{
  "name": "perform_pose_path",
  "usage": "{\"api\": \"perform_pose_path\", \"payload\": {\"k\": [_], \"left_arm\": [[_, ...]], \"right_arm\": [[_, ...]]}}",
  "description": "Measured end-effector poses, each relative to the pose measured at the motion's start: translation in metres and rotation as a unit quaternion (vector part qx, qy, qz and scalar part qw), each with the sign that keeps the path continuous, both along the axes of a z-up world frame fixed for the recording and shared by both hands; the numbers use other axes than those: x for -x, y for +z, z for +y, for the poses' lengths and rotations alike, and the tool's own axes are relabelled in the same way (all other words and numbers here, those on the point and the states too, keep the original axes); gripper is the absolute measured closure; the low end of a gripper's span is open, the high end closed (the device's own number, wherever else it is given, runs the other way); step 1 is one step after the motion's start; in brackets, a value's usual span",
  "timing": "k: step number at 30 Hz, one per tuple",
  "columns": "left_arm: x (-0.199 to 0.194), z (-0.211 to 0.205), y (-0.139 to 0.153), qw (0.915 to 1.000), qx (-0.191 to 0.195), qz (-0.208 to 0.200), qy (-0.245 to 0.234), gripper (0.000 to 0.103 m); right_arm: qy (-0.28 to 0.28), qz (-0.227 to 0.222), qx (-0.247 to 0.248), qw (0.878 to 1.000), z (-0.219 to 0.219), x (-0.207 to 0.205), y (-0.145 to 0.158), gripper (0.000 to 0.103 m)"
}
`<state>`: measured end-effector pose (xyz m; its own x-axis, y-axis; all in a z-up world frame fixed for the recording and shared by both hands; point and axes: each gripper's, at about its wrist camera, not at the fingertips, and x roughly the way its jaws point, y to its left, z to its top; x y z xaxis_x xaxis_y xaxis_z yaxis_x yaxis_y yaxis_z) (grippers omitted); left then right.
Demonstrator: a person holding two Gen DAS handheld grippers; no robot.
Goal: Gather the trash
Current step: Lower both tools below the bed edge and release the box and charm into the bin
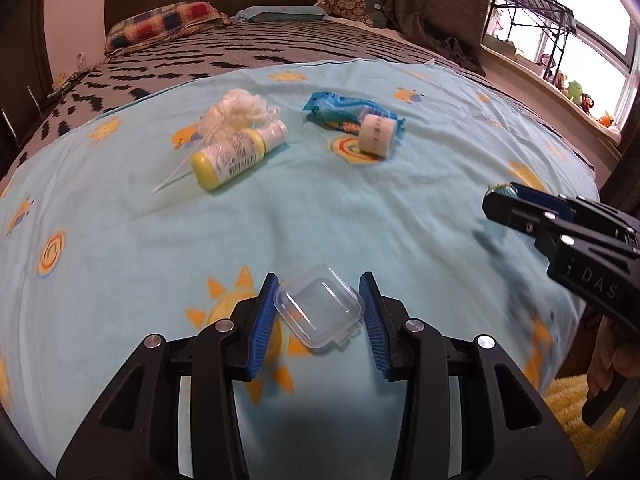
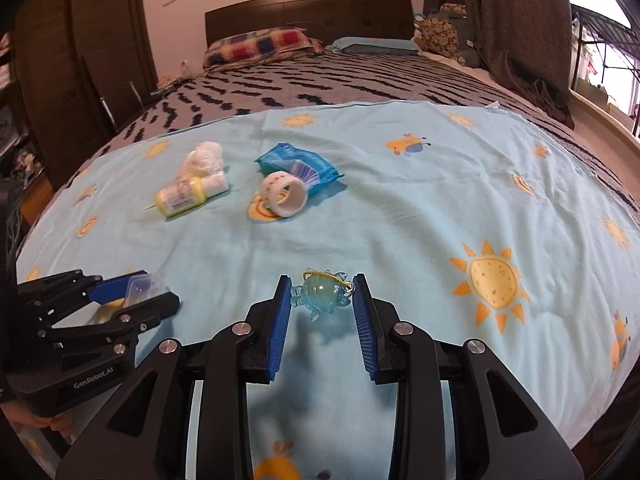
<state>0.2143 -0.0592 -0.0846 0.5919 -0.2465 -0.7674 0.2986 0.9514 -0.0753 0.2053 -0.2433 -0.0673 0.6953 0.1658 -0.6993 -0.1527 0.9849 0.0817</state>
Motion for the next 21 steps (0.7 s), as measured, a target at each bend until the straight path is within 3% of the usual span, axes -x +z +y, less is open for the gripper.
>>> {"api": "perform_pose_path", "payload": {"k": [12,21], "left_arm": [[0.093,0.019,0.02,0.9996,0.012,-0.023,0.008,0.063],[0.156,0.025,-0.003,0.9991,0.039,-0.014,0.001,0.063]], "right_arm": [[0.02,-0.017,-0.02,0.999,0.006,0.083,0.014,0.071],[0.042,0.01,-0.042,0.998,0.006,0.144,-0.012,0.071]]}}
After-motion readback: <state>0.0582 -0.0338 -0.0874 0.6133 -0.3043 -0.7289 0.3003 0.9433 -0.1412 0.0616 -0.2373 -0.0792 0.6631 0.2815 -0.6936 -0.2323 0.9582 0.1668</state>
